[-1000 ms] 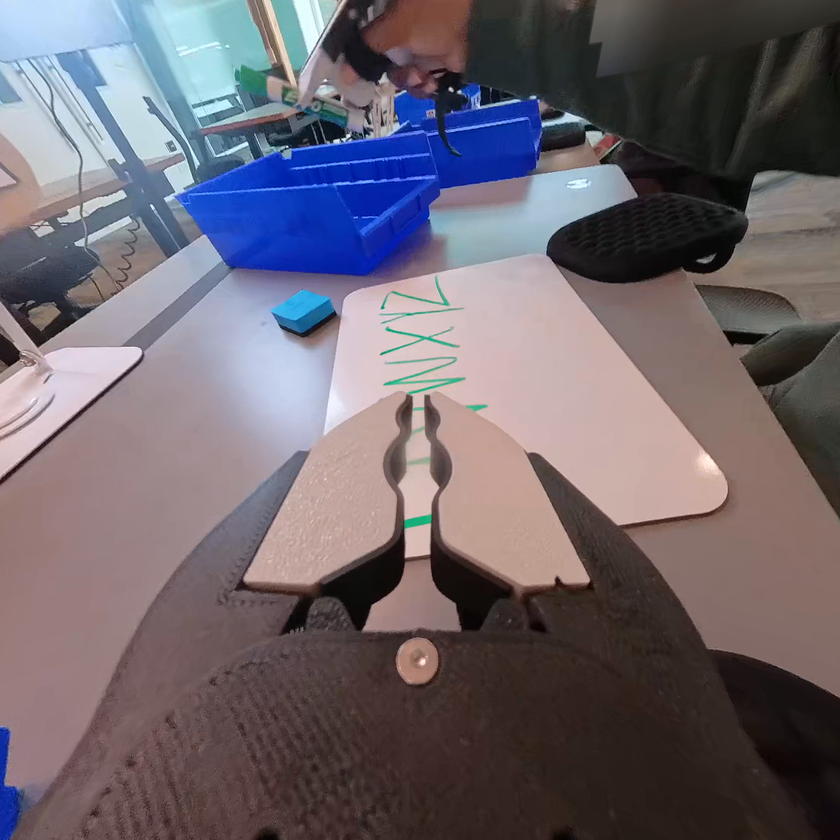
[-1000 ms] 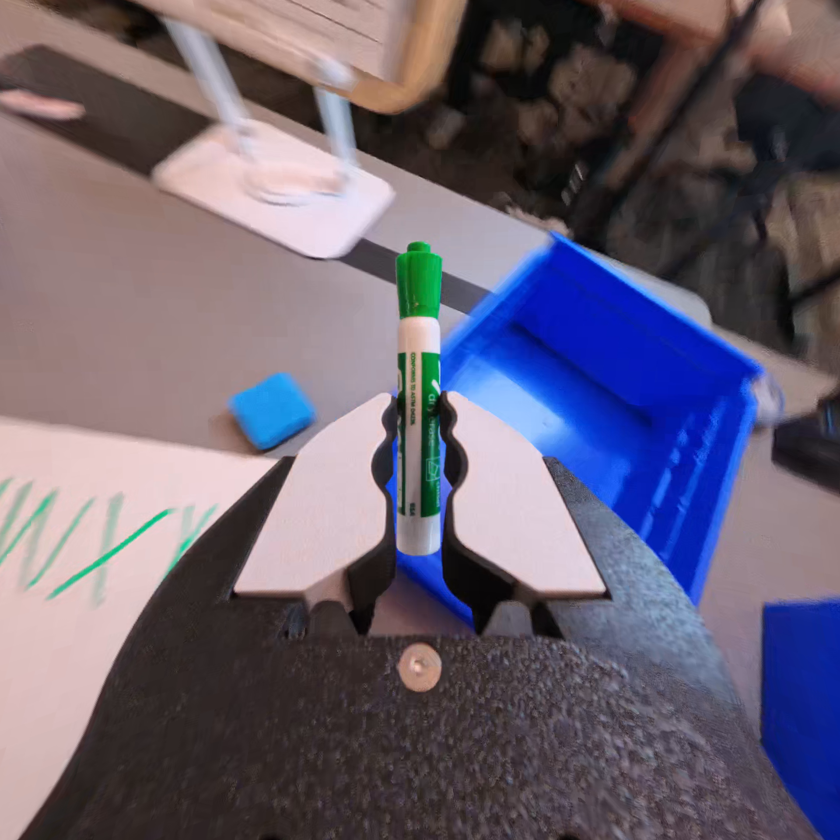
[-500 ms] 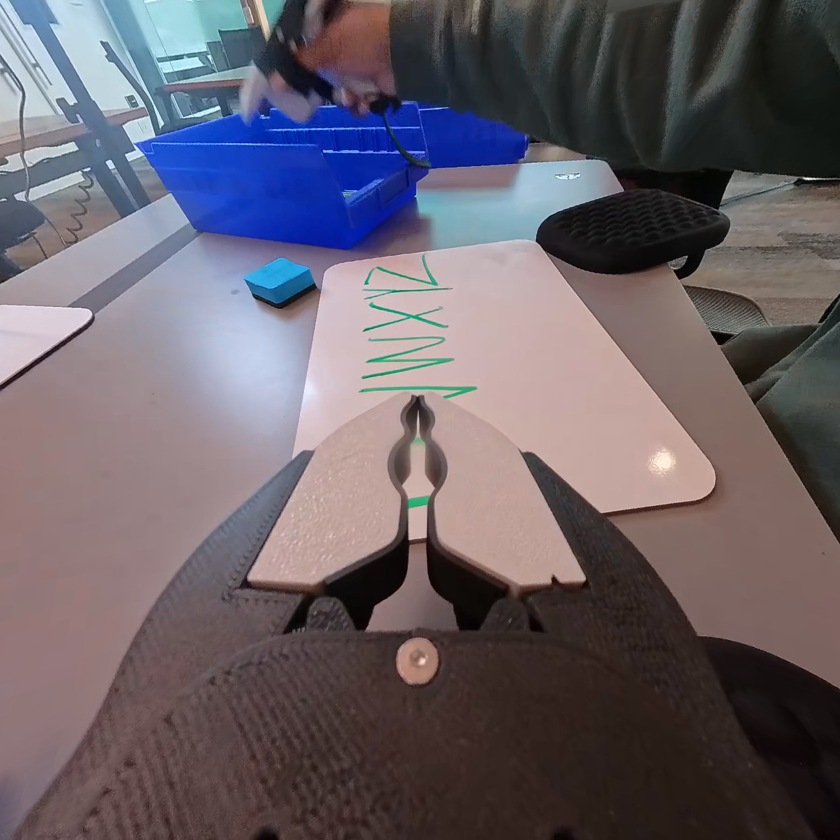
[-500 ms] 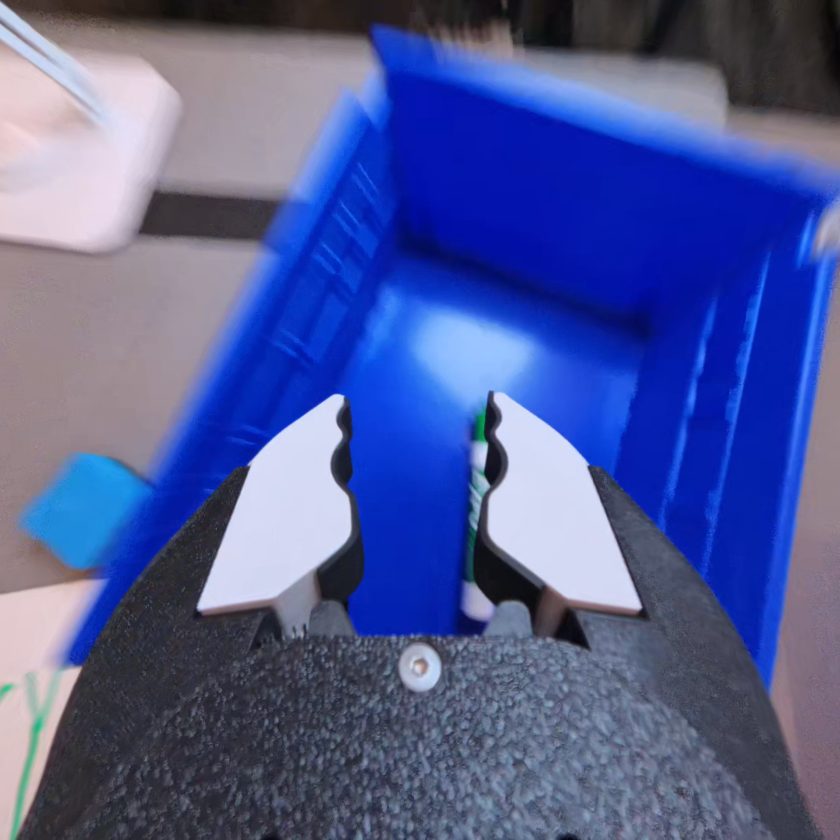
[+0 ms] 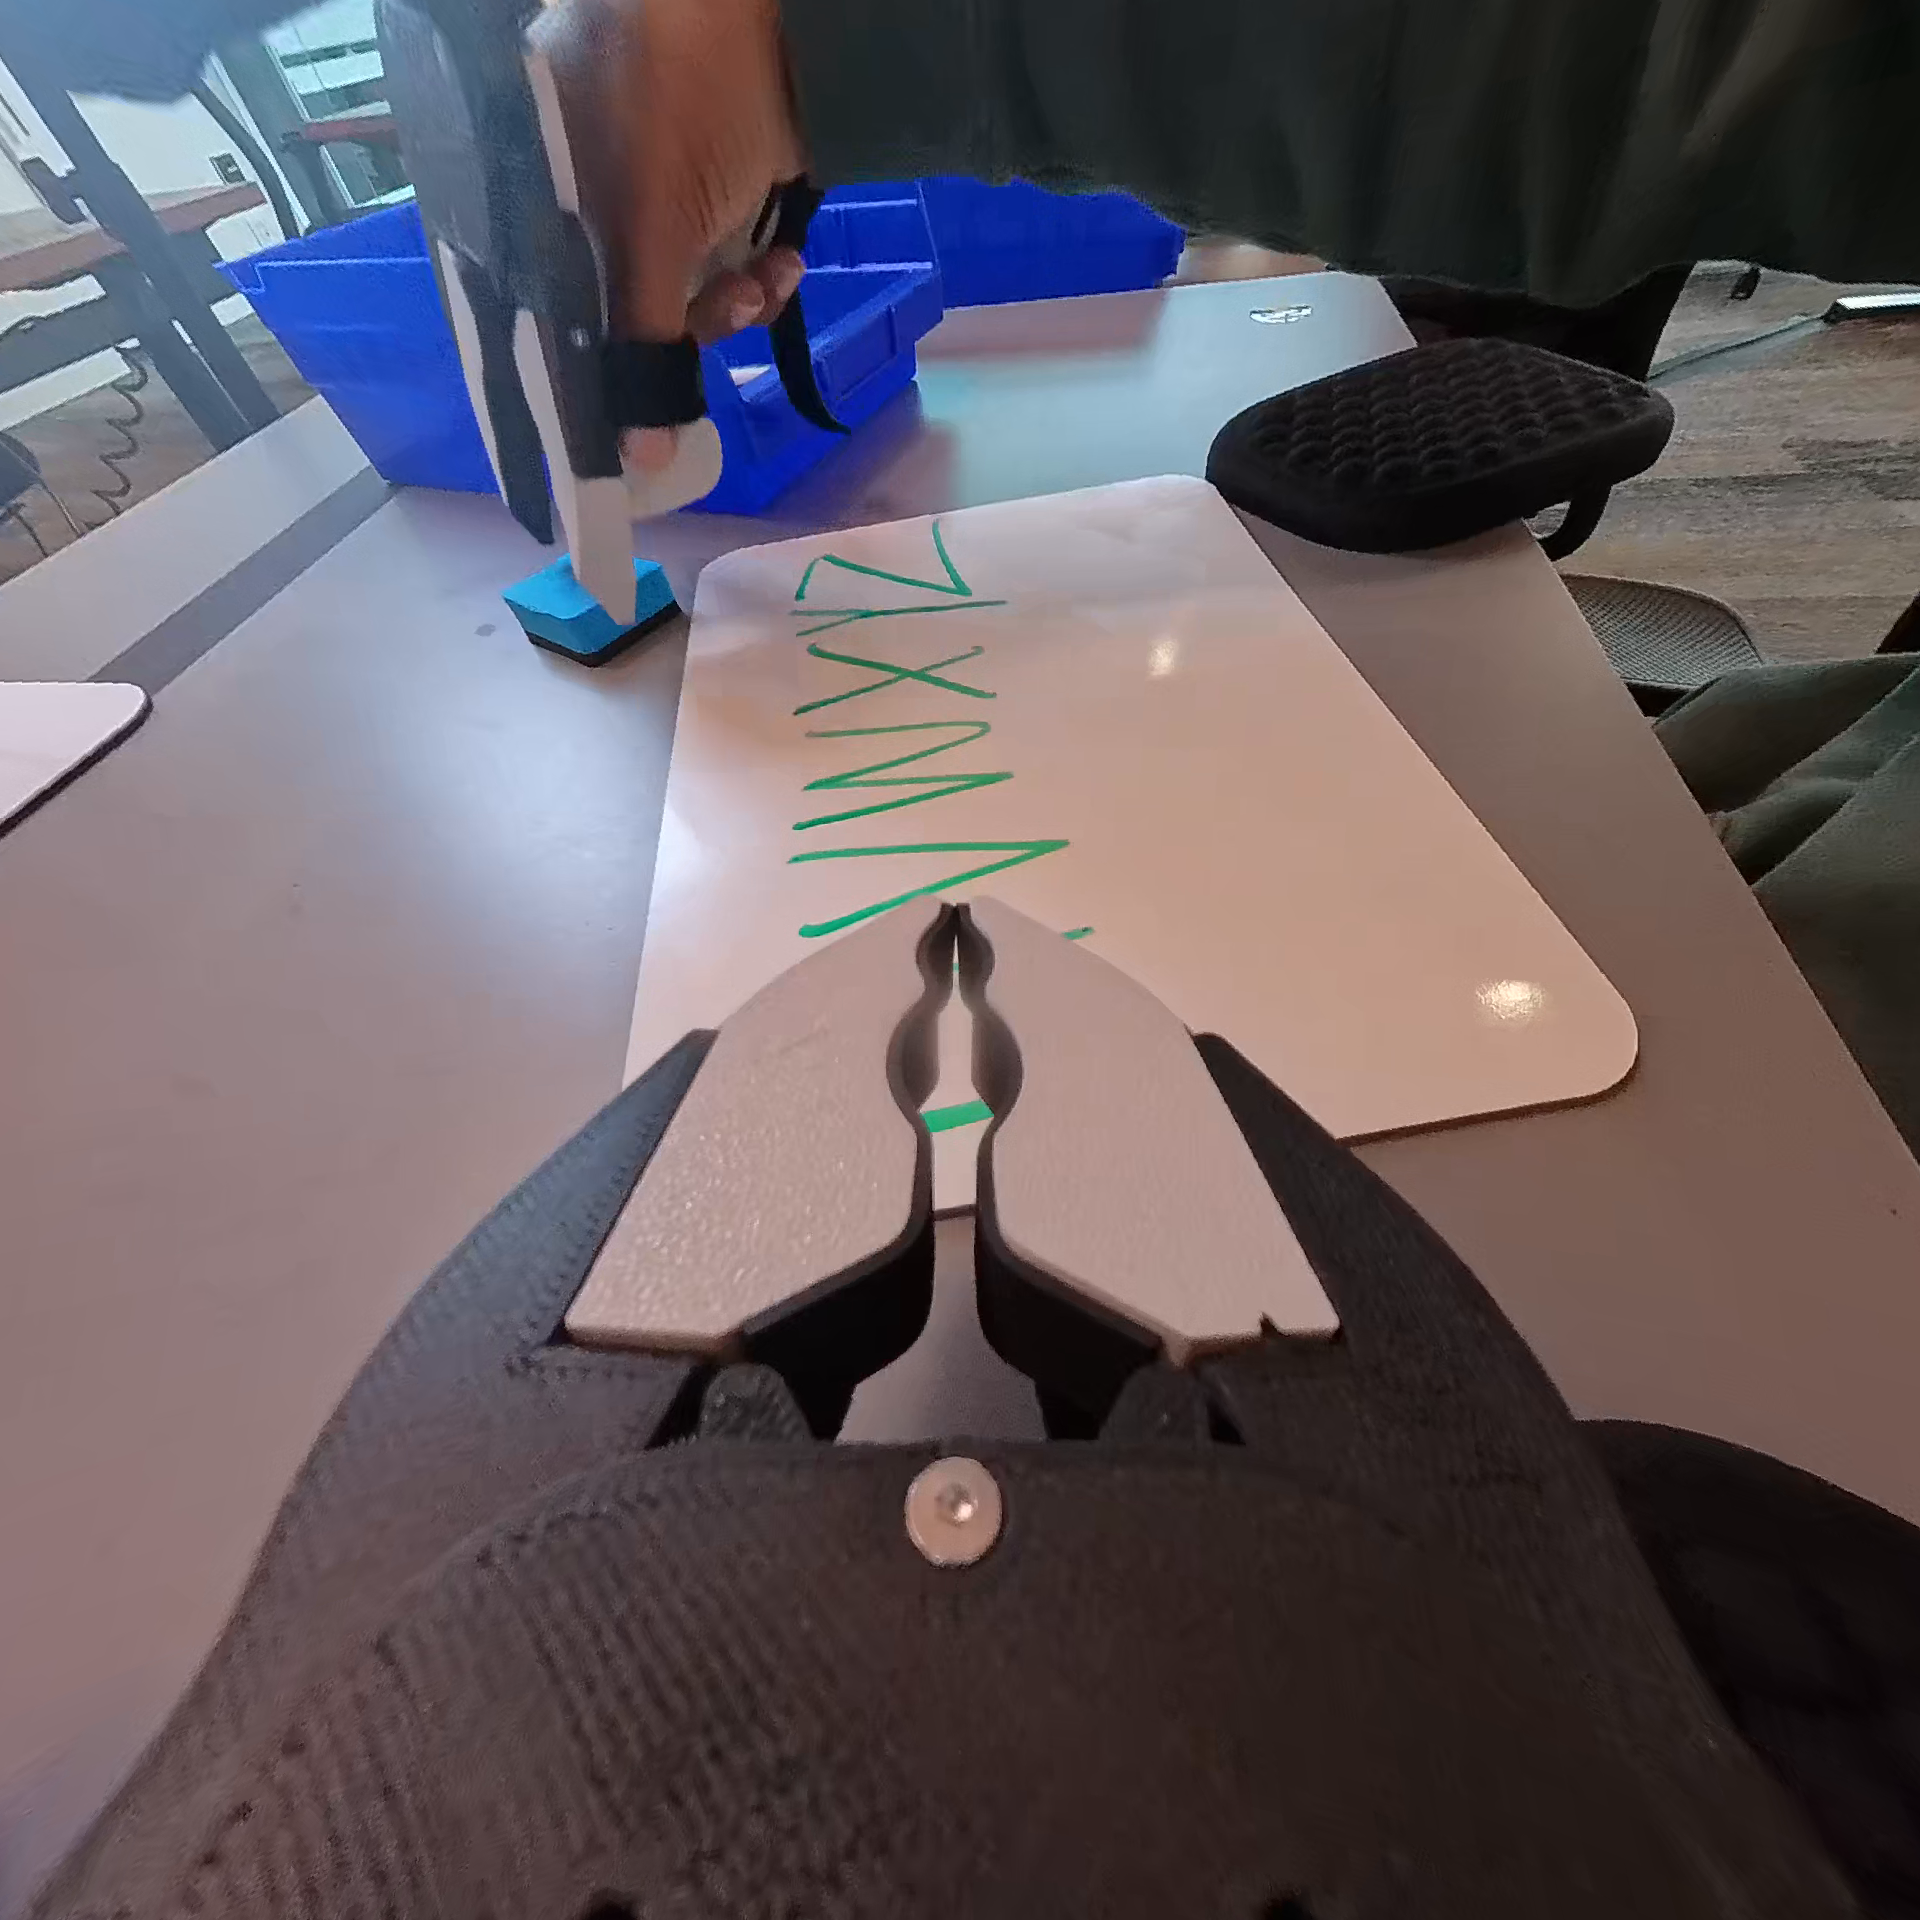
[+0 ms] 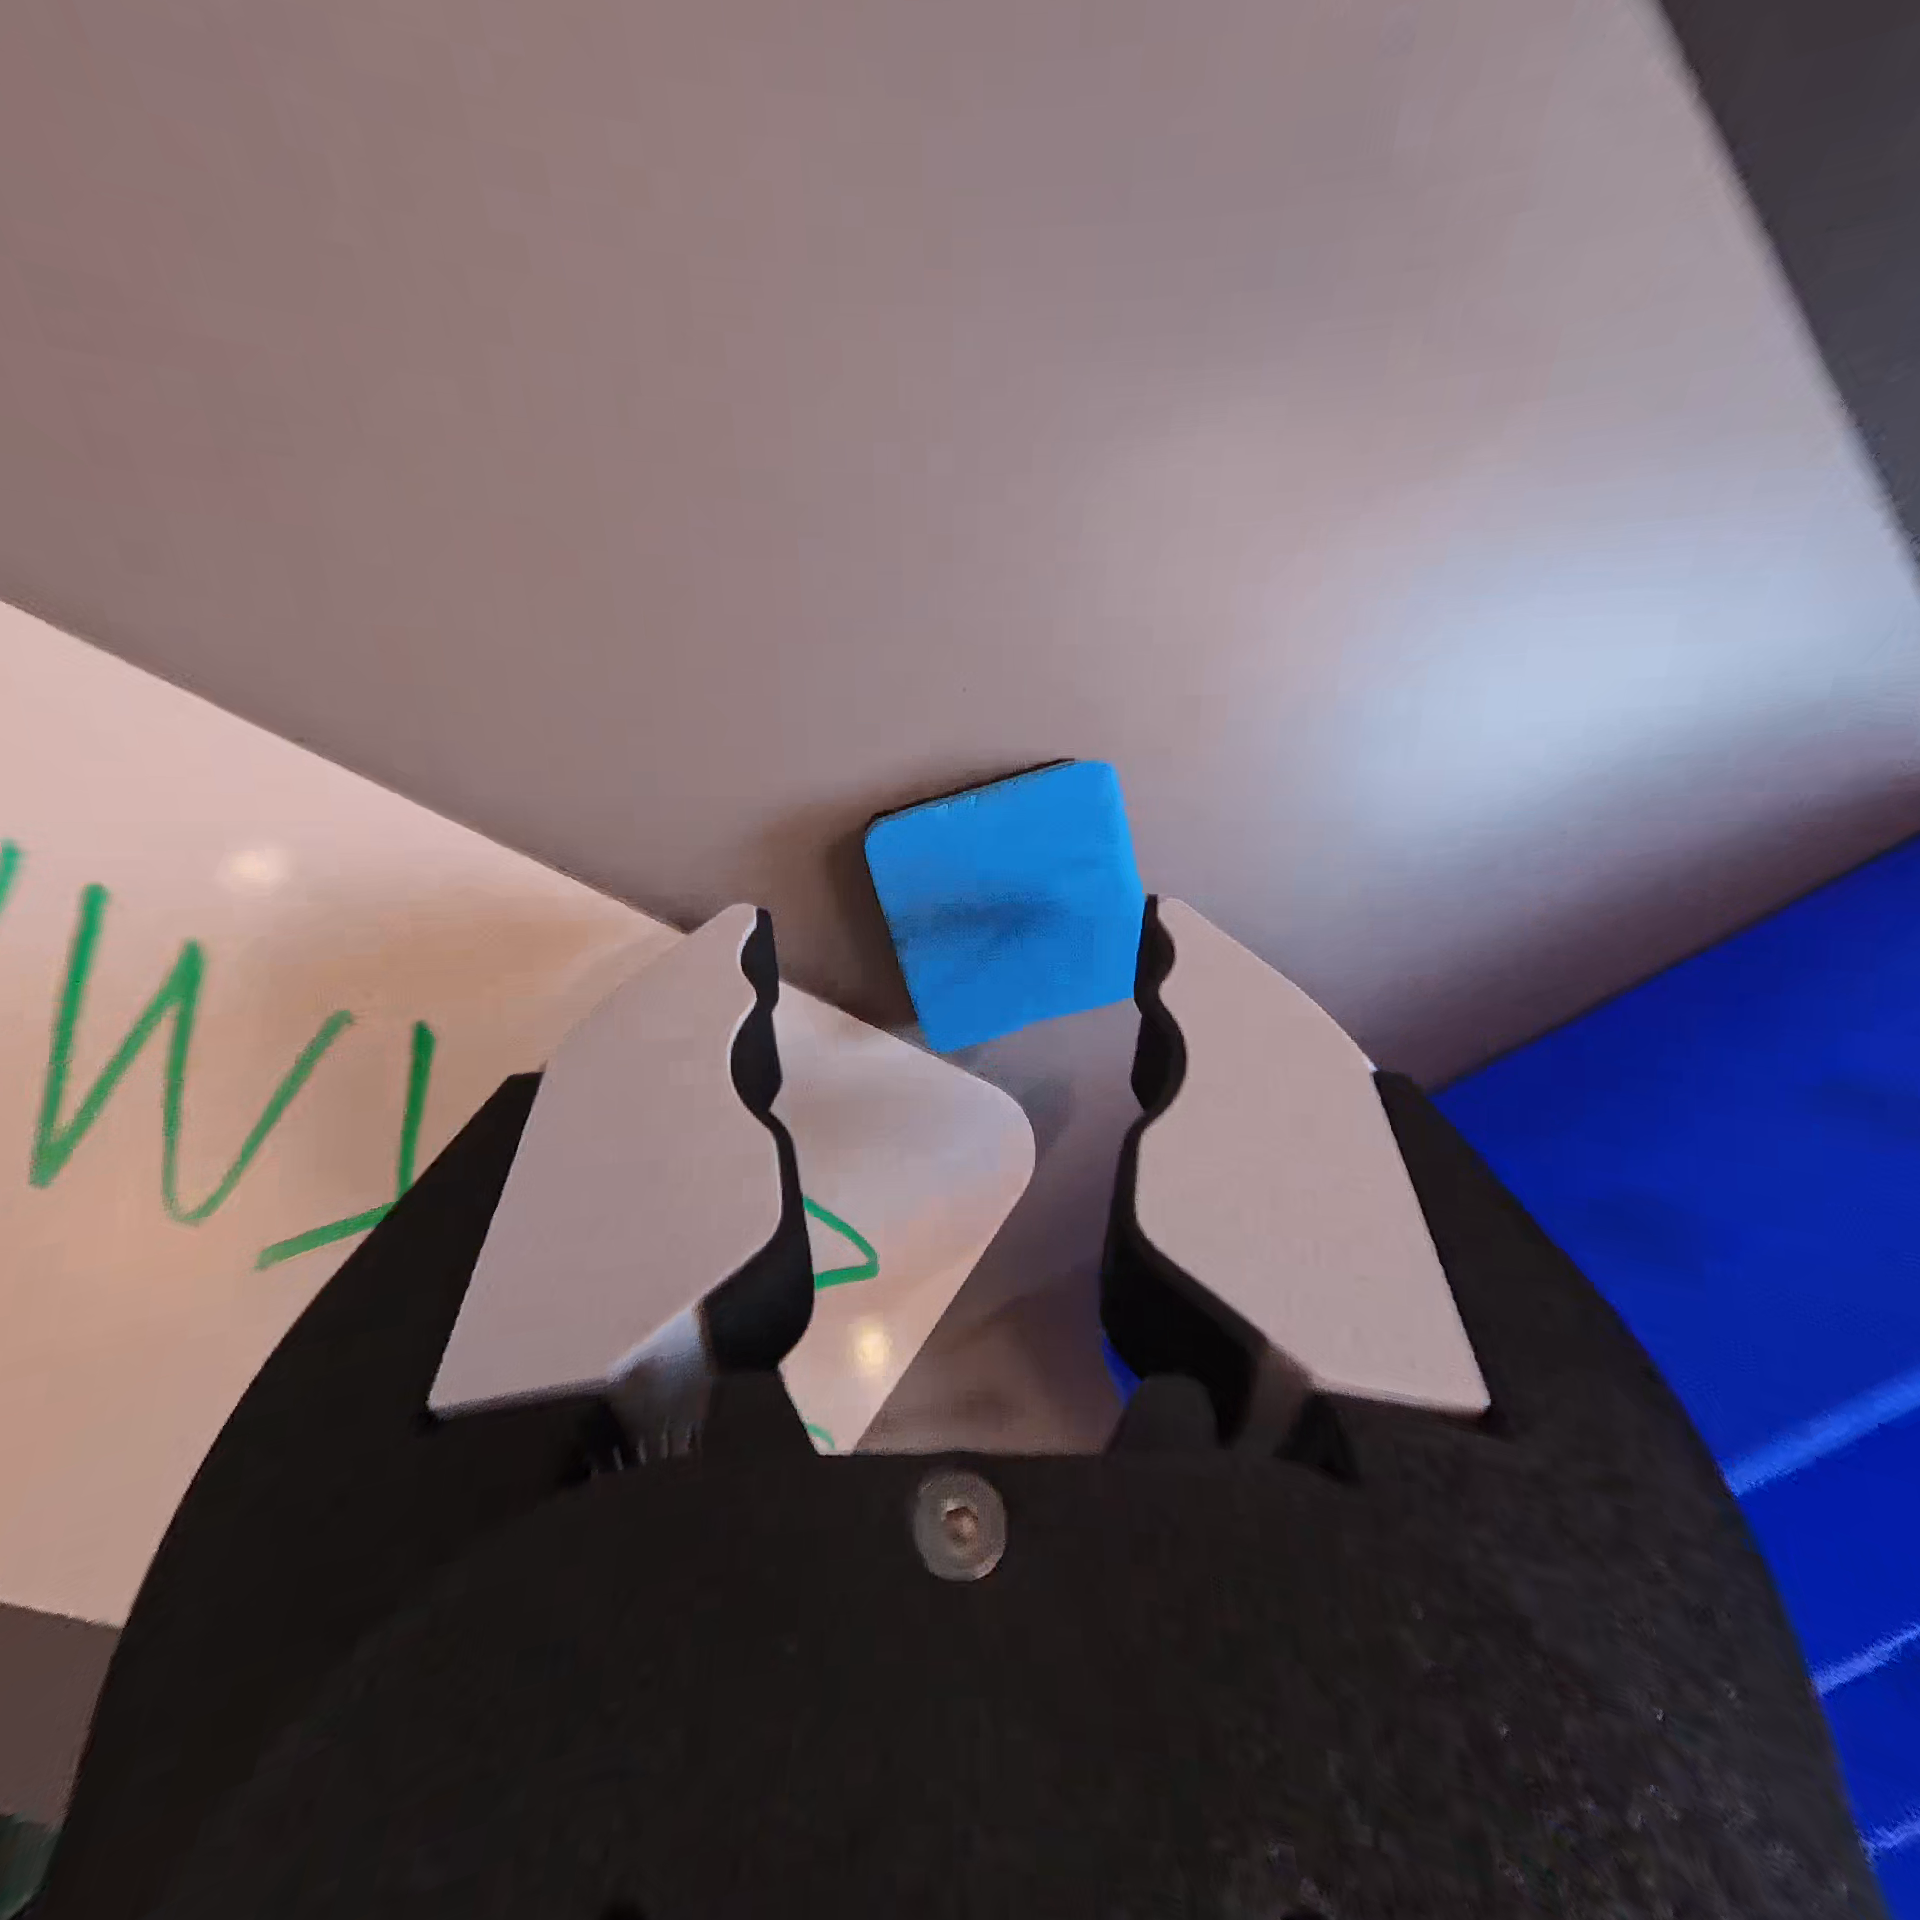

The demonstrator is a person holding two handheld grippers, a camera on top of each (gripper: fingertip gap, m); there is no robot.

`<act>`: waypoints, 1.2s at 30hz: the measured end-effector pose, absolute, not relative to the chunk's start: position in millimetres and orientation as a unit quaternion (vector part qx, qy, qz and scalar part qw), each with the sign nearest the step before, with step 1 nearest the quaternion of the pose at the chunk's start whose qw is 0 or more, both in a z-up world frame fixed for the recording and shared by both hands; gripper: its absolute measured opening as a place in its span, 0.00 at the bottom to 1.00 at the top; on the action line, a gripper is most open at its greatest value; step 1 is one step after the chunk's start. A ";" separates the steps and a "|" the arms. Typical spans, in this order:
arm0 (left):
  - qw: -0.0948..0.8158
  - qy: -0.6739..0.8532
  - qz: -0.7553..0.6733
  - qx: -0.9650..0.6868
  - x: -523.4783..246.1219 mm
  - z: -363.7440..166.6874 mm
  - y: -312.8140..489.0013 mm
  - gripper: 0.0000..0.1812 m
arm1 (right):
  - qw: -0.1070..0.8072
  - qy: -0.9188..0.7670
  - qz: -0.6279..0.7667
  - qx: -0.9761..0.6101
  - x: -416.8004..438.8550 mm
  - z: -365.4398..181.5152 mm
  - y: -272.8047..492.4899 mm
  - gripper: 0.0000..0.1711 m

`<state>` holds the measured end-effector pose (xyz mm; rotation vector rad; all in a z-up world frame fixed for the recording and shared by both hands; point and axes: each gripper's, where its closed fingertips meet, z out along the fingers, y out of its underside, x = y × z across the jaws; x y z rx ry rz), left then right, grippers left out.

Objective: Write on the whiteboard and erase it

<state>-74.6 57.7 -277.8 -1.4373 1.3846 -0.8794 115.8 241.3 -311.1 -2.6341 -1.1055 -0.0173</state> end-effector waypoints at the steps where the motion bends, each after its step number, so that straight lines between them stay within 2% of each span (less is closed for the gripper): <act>1: 0.460 0.564 -0.358 -0.585 -74.6 -278.7 57.6 0.00 | 0.131 -0.380 -0.007 -0.916 118.0 -319.8 241.6 0.40; 3: 0.458 0.566 -0.357 -0.585 -74.8 -280.1 57.3 0.00 | 0.132 -0.377 -0.005 -0.917 121.7 -326.6 246.7 0.42; 8: 0.454 0.567 -0.360 -0.585 -74.9 -281.5 57.1 0.00 | 0.100 -0.387 0.032 -0.916 126.5 -334.0 238.8 0.35; 13: 0.453 0.566 -0.363 -0.585 -74.8 -281.1 56.8 0.00 | 0.141 -0.390 0.048 -0.909 117.7 -321.9 239.5 0.38; 18: 0.453 0.566 -0.363 -0.585 -74.7 -281.0 57.1 0.00 | 0.184 -0.406 0.048 -0.894 106.7 -309.3 240.2 0.30; 22: 0.452 0.567 -0.363 -0.585 -74.3 -281.4 56.7 0.00 | 0.201 -0.414 0.039 -0.887 99.6 -307.5 235.9 0.34; 25: 0.452 0.568 -0.362 -0.584 -73.9 -281.7 56.2 0.00 | 0.190 -0.386 0.059 -0.901 100.8 -312.8 238.0 0.41; 29: 0.452 0.569 -0.362 -0.584 -73.7 -281.9 56.0 0.00 | 0.168 -0.359 0.101 -0.913 94.1 -323.8 235.6 0.43; 30: 0.451 0.569 -0.363 -0.584 -73.7 -281.9 55.9 0.00 | 0.169 -0.357 0.098 -0.913 94.2 -326.2 236.9 0.41; 31: 0.450 0.569 -0.363 -0.585 -73.8 -281.9 55.9 0.00 | 0.173 -0.358 0.094 -0.913 94.5 -328.0 238.3 0.32; 33: 0.451 0.567 -0.365 -0.585 -73.9 -281.4 56.0 0.00 | 0.183 -0.366 0.087 -0.908 95.2 -324.1 238.6 0.31; 36: 0.450 0.567 -0.366 -0.584 -73.9 -281.2 56.0 0.00 | 0.244 -0.380 0.092 -0.887 95.3 -282.7 233.2 0.31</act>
